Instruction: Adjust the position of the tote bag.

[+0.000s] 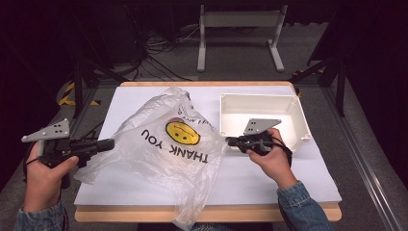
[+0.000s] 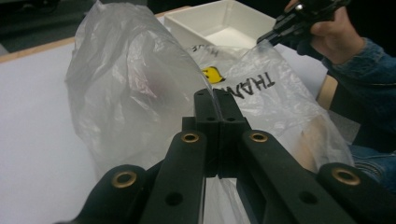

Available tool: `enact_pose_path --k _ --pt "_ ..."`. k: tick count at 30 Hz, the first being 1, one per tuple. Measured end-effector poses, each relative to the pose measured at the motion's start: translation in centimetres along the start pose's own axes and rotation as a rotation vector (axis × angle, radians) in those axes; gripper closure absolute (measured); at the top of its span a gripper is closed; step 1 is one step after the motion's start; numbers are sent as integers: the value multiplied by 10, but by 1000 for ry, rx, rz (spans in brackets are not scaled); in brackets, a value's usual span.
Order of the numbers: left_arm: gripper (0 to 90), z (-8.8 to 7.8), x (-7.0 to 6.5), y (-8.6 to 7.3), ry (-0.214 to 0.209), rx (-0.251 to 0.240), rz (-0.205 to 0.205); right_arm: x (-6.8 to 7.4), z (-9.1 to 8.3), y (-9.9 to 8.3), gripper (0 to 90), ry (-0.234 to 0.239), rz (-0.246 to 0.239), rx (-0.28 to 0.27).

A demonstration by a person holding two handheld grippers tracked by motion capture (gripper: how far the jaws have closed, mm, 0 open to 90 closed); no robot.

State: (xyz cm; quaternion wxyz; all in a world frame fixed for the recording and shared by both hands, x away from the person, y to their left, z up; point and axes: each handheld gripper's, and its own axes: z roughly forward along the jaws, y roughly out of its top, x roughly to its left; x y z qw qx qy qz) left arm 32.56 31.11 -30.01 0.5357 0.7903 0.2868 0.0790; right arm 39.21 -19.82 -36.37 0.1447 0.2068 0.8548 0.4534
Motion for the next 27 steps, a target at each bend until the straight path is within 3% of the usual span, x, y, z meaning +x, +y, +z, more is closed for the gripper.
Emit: enact_pose_path --k 4,7,13,15,18,20,23,27 --pt "900 -5 -7 3 -31 -39 15 0 -2 2 886 -11 -3 -15" --pt "900 -1 -9 6 -17 -77 22 -3 -2 2 879 -35 21 -26" --pt "900 17 -2 11 -2 -153 -21 -6 3 0 804 -57 46 -16" --pt "900 21 -1 13 -2 -181 -29 -6 2 1 712 -54 44 -20" --pt "900 24 0 17 0 -224 -37 -6 -1 3 467 -48 23 1" --pt "900 27 0 19 -1 -234 -39 -6 -2 5 307 -3 12 35" --pt "900 31 0 20 2 -236 -44 0 -9 11 210 19 -31 76" --pt "900 35 3 22 -1 -240 -51 14 -21 25 176 30 -50 8"
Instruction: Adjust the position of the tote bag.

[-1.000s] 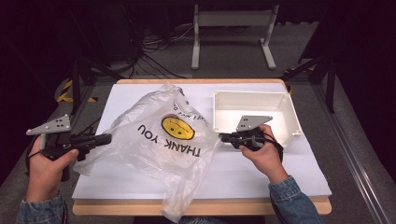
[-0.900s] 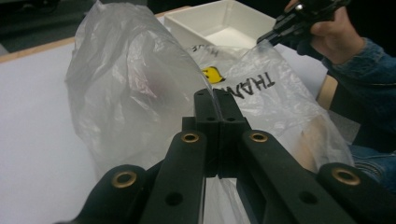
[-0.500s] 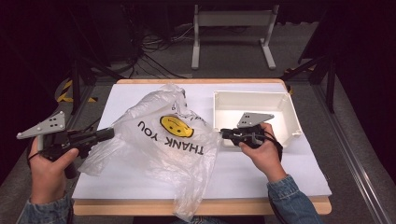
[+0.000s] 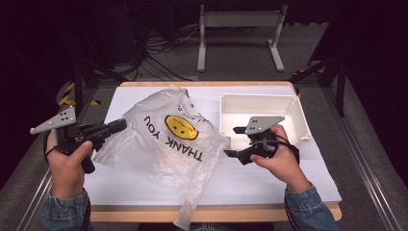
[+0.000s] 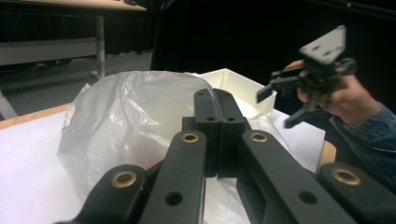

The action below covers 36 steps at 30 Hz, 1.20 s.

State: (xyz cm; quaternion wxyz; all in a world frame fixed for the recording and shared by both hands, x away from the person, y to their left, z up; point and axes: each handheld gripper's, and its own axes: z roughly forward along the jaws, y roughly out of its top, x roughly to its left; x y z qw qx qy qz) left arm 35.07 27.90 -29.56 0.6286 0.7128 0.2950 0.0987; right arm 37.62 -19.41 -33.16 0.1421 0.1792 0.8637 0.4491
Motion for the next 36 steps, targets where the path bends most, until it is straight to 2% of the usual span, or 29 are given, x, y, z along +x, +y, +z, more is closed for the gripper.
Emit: enact_pose_path --k 3,6,11,15,19,23,29,32,34,36 --pt "900 3 0 0 1 -7 -7 16 2 13 141 2 -1 -64" --pt "899 4 -2 2 -3 -8 3 28 13 21 107 -18 25 -101" --pt "899 5 -5 3 -6 -9 11 40 37 30 58 18 87 -129" --pt "899 6 -5 2 -3 -6 10 48 58 32 21 65 95 -93" --pt "899 6 -5 1 -1 -7 8 55 80 32 25 72 76 -12" --pt "899 6 -4 1 -1 0 2 55 98 30 28 42 55 54" --pt "898 9 0 -2 0 21 -5 49 108 26 33 25 64 98" --pt "898 9 1 -2 5 17 -3 44 116 20 49 -29 42 161" --pt "898 8 1 -1 5 17 -7 42 119 16 76 -55 37 193" --pt "899 8 1 -1 8 14 -7 41 121 13 171 -76 20 214"
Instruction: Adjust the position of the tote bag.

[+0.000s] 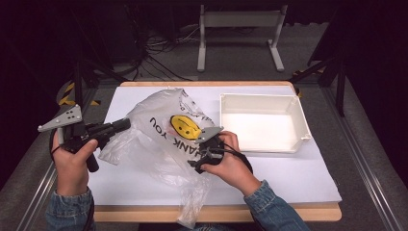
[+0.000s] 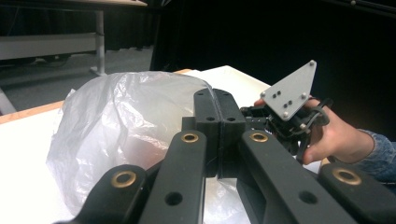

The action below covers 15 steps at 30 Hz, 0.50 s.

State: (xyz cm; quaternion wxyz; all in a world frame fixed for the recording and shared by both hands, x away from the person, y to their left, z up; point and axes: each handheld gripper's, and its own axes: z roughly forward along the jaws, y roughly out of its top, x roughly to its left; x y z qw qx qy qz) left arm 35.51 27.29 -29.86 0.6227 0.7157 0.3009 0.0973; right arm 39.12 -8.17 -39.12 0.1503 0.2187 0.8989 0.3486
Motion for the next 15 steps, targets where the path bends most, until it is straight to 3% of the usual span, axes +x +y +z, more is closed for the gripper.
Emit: enact_pose_path --k 2,6,8,10,15 --pt "899 0 0 0 1 -1 0 -1 0 -1 282 -4 -17 19" --pt "899 -1 0 0 1 -1 4 -5 -1 -3 698 13 -33 57" --pt "899 -2 0 0 4 -4 -1 -6 -4 -3 855 29 -36 56" --pt "899 -3 1 0 8 -8 2 -8 -6 -4 898 39 -37 38" --pt "899 -7 5 -1 19 -21 -6 -14 -17 -3 900 60 2 -43"
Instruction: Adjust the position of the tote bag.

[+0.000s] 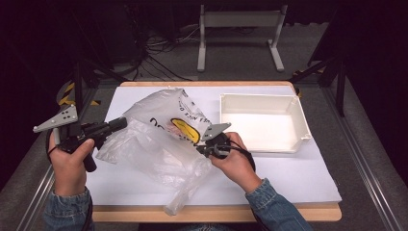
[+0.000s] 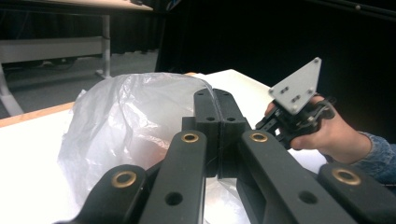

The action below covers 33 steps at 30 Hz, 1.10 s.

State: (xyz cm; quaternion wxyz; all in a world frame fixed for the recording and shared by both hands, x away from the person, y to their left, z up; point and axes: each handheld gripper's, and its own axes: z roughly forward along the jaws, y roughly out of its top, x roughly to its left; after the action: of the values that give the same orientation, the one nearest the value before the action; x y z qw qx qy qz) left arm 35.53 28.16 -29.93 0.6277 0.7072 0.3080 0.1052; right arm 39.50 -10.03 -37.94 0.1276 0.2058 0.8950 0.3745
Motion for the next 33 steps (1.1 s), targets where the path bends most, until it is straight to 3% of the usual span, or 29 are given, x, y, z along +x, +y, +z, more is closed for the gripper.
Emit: enact_pose_path --k 11,16,18,20,21,24,26,28,32,33 --pt "885 6 8 -3 5 -31 -32 -28 -35 8 900 48 98 -199" --pt "898 13 15 0 22 -38 -44 -56 -35 11 900 85 190 -237" --pt "897 23 25 0 19 -43 -68 -71 -32 10 900 106 242 -260" --pt "876 28 31 1 23 -49 -78 -75 -31 10 900 115 265 -269" --pt "876 31 35 1 32 -56 -84 -85 -29 9 900 134 308 -287" --pt "783 34 43 2 51 -90 -98 -106 -25 6 900 154 400 -320" --pt "662 34 45 1 82 -118 -103 -117 -22 4 900 159 444 -326" --pt "442 31 44 2 112 -147 -110 -126 -18 2 900 144 479 -315" --pt "221 26 40 4 139 -156 -90 -134 -13 -1 900 122 514 -297" --pt "221 25 39 4 154 -150 -73 -136 -12 -2 900 117 528 -293"
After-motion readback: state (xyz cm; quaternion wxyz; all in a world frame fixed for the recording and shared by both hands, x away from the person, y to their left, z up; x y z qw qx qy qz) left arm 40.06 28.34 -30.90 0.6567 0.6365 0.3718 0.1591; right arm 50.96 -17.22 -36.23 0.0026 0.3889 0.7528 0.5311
